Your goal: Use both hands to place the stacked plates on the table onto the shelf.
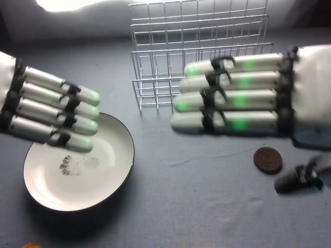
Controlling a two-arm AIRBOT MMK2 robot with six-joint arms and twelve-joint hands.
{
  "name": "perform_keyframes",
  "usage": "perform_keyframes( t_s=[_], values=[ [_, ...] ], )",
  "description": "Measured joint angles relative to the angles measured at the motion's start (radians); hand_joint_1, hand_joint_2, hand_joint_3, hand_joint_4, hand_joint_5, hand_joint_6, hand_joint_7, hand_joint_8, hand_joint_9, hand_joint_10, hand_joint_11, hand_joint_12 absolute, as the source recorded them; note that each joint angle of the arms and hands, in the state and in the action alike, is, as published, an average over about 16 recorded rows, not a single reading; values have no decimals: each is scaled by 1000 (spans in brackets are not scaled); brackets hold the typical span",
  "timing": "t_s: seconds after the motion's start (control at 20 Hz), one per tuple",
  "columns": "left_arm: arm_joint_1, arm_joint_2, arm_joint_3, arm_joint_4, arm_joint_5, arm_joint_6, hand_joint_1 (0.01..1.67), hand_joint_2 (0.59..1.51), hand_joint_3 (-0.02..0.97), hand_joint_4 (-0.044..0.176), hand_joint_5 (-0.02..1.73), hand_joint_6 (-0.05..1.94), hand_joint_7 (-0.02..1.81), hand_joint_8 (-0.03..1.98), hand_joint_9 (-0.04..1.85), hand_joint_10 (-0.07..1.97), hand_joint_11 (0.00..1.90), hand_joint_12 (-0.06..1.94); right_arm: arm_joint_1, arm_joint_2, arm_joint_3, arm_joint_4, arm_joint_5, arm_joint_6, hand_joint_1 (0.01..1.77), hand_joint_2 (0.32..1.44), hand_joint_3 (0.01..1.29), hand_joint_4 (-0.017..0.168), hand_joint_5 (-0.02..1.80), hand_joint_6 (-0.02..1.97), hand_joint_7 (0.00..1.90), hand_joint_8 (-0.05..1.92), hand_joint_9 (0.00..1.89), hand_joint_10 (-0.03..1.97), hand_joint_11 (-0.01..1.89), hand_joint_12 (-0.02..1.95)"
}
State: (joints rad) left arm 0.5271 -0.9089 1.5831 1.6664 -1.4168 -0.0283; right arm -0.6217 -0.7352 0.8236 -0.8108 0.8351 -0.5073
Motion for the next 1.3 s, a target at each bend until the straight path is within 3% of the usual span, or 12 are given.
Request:
perform_keyframes(
  t_s=[0.35,0.75,1.3],
  values=[
    [134,-44,92,-6,-36,70,18,1104,4,4,22,-11,18,-13,16,3,14,-14,23,-23,4,-19,-127,20,1133,857,16,1,13,20,11,13,19,3,23,209],
    [267,-119,191,-33,1,113,17,1110,4,2,22,-11,16,-13,18,3,14,-13,26,-35,6,-7,-177,-13,1134,877,16,2,13,20,12,13,17,3,22,364],
    [326,-195,309,-52,38,124,18,1127,4,1,18,-7,9,-11,22,2,14,-12,9,-49,11,-3,-185,-79,1109,883,16,2,13,20,12,12,15,3,21,366]
  ],
)
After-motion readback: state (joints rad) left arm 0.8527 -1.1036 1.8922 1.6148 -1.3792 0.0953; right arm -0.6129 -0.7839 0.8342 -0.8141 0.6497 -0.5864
